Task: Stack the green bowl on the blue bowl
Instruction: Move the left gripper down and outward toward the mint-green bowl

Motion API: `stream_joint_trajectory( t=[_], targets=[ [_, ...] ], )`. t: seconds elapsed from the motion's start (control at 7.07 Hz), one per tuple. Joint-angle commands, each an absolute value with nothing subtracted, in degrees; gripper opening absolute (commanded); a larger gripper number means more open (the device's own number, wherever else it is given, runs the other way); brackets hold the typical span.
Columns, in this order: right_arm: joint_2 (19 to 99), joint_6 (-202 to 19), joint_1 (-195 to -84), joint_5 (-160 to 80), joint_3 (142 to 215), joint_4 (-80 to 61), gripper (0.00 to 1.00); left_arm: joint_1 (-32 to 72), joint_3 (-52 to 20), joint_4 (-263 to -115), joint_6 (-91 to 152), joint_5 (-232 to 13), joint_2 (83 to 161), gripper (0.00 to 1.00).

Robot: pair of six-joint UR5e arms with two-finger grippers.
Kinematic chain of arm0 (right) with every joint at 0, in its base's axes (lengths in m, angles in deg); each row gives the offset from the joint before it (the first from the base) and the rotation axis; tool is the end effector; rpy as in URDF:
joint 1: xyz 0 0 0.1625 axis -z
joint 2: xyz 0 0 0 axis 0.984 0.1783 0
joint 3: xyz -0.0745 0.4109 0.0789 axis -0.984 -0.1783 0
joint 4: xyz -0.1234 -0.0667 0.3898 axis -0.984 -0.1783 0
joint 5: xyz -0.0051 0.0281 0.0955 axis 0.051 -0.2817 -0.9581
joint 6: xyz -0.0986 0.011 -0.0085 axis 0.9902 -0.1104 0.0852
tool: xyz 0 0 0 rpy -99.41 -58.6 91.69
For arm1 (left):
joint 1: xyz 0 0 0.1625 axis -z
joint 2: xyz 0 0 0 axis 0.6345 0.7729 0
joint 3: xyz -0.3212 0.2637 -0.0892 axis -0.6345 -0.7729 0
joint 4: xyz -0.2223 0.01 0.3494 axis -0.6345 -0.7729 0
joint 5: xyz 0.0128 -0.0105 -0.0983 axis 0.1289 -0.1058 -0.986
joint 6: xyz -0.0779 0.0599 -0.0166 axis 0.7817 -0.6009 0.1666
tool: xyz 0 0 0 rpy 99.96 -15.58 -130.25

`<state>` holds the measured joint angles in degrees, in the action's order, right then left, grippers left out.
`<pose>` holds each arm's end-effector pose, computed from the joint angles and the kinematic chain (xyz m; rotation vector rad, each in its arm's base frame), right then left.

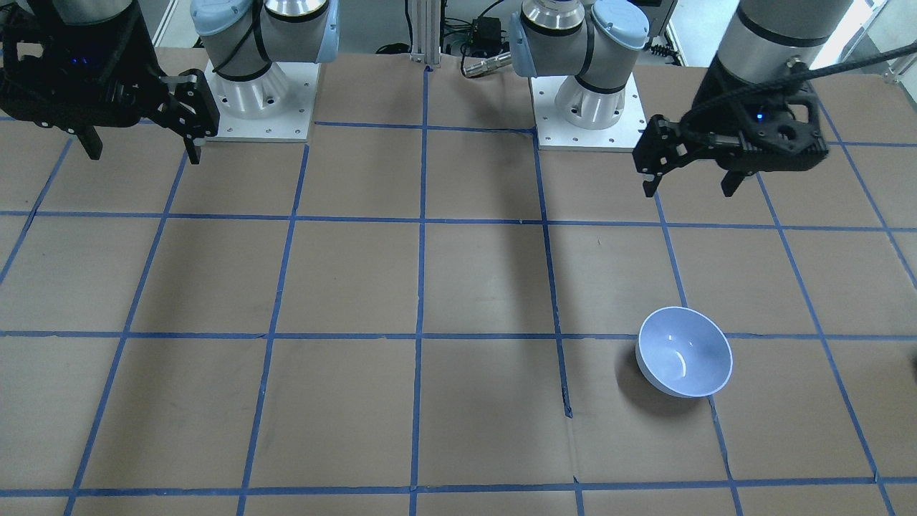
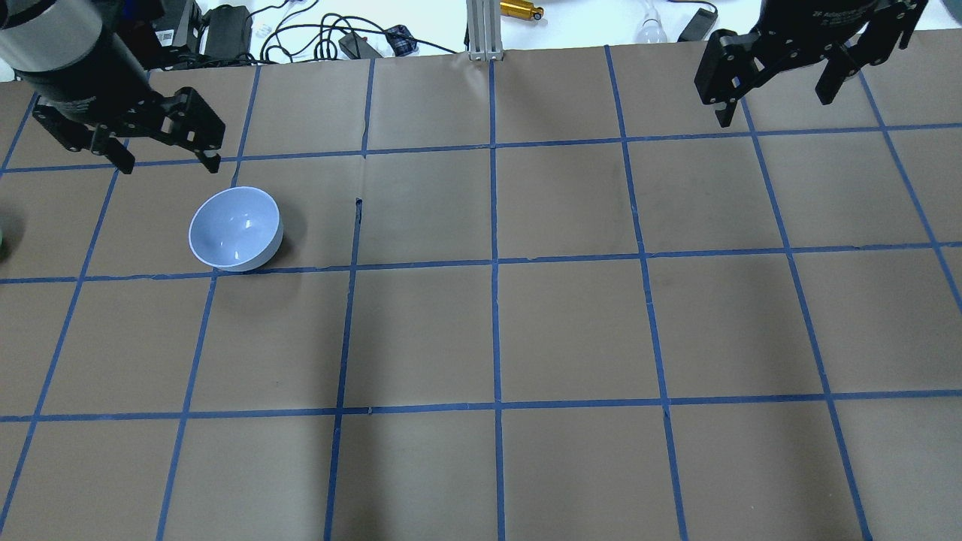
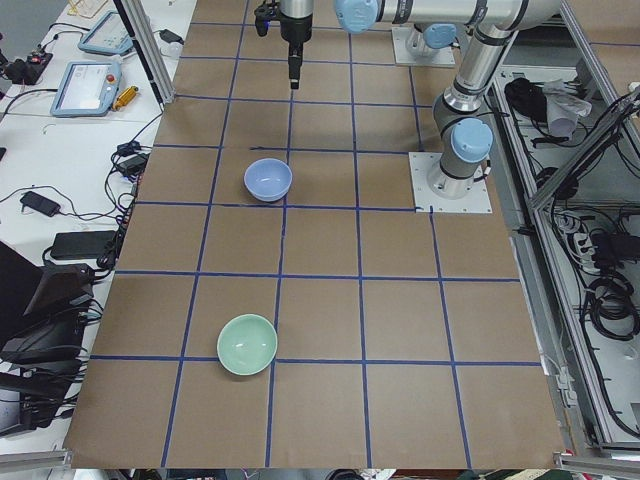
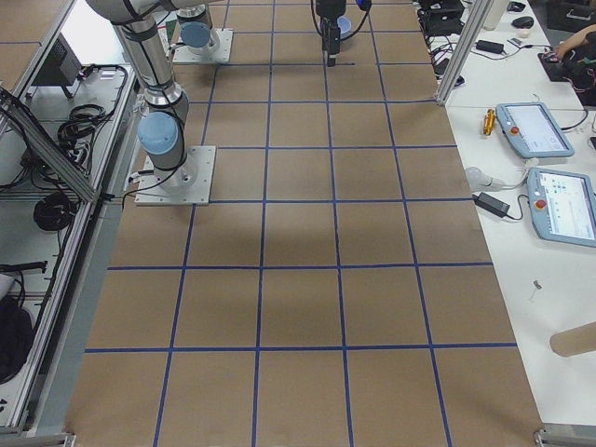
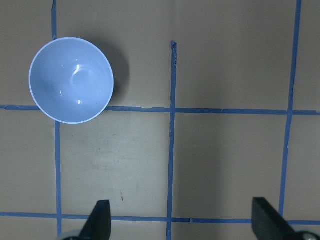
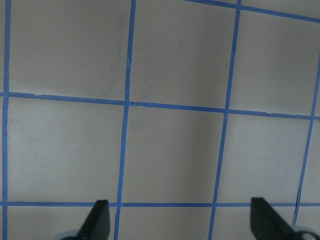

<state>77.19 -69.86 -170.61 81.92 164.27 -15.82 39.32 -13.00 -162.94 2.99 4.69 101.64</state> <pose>0.1251 -0.5041 0.5560 0.1485 -2.9751 0.0460 -0.0295 -0.5071 0.5078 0.0313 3.0848 -0.0371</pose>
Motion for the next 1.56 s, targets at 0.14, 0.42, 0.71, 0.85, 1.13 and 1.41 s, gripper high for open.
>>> stream_joint_trajectory(
  t=[0.14,0.42,0.71,0.85,1.13,1.41],
  targets=[
    [77.19,-69.86,-170.61,81.91,164.26,-15.82,1.00,24.64,-13.24,-163.02,-19.58,4.01,103.42,1.00],
    [77.19,-69.86,-170.61,81.91,164.26,-15.82,1.00,17.25,-13.15,-162.66,-29.30,2.52,106.40,1.00],
    [77.19,-69.86,-170.61,81.91,164.26,-15.82,1.00,11.98,-12.88,-158.74,-41.49,2.25,109.39,1.00],
    [77.19,-69.86,-170.61,81.91,164.26,-15.82,1.00,8.38,-13.15,-156.53,-51.03,2.25,111.32,1.00],
    [77.19,-69.86,-170.61,81.91,164.26,-15.82,1.00,1.61,-13.33,-150.03,-67.39,0.93,116.67,1.00],
    [77.19,-69.86,-170.61,81.91,164.26,-15.82,1.00,-2.98,-12.45,-146.77,-79.64,-0.40,122.21,1.00]
  ],
)
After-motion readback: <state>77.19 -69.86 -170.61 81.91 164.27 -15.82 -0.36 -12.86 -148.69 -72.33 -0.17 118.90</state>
